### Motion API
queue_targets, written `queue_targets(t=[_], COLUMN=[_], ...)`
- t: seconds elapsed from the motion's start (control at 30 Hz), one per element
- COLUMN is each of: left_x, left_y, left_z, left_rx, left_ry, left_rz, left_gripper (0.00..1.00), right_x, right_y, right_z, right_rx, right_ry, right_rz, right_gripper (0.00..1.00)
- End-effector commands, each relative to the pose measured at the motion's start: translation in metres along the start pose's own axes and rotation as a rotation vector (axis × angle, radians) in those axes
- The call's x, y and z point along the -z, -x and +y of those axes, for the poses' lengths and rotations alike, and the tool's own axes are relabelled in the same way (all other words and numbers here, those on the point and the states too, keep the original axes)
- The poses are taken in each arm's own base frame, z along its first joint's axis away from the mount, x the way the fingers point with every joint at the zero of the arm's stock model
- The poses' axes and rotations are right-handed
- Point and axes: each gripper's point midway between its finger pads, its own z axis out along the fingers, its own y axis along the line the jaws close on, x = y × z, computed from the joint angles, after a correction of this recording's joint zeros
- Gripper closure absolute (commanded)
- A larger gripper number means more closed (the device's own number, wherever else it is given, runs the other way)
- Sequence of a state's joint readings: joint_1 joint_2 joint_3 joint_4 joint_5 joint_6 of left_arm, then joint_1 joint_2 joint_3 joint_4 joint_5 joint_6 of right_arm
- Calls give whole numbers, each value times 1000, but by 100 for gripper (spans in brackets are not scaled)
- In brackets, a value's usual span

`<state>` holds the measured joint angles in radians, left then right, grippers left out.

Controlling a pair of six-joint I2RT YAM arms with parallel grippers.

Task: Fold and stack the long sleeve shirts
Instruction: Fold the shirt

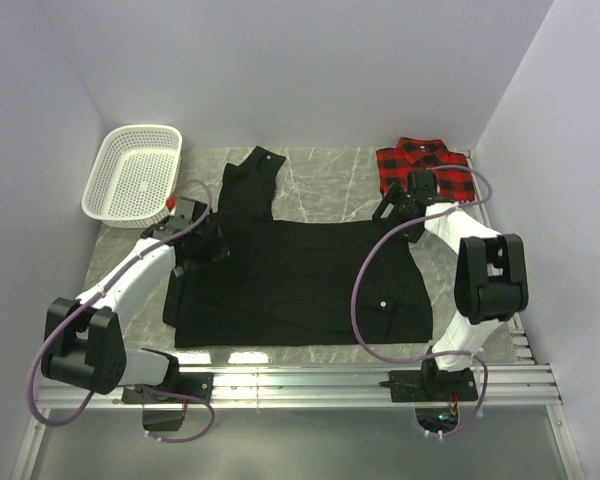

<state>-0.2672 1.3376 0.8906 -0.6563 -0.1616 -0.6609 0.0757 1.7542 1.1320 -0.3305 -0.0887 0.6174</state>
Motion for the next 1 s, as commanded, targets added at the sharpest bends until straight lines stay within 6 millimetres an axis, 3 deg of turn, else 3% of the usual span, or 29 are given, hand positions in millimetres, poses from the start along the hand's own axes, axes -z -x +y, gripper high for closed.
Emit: queue_targets(t=[0.0,0.13,0.2,0.4,0.43,0.5,0.73,0.97], left_x=[17,5,-13,-38,-50,-55,-103,-132], left_y=[70,113,124,173,172,182,175,185], left_z=[-16,-17,-14,-38,-38,-44,-57,-71], left_rx=[-10,-10,0,29,34,57,73,46], left_ry=[-24,6,14,-47,-38,-69,-96,-144], left_rz=[-235,-292,-268,-268,-246,-230,-130,-146], left_gripper=[8,10,12,18,19,20,24,31], right_x=[41,43,36,21,20,16,3,-1], right_y=[50,58,64,64,63,63,60,56], right_z=[-8,-2,4,5,4,-1,-6,-5], right_rx=[63,99,106,98,102,99,76,89], right_ry=[-86,-78,-72,-68,-71,-92,-100,-82], right_rz=[-192,-155,-133,-101,-94,-86,-65,-47], right_gripper=[0,0,0,11,12,12,16,16])
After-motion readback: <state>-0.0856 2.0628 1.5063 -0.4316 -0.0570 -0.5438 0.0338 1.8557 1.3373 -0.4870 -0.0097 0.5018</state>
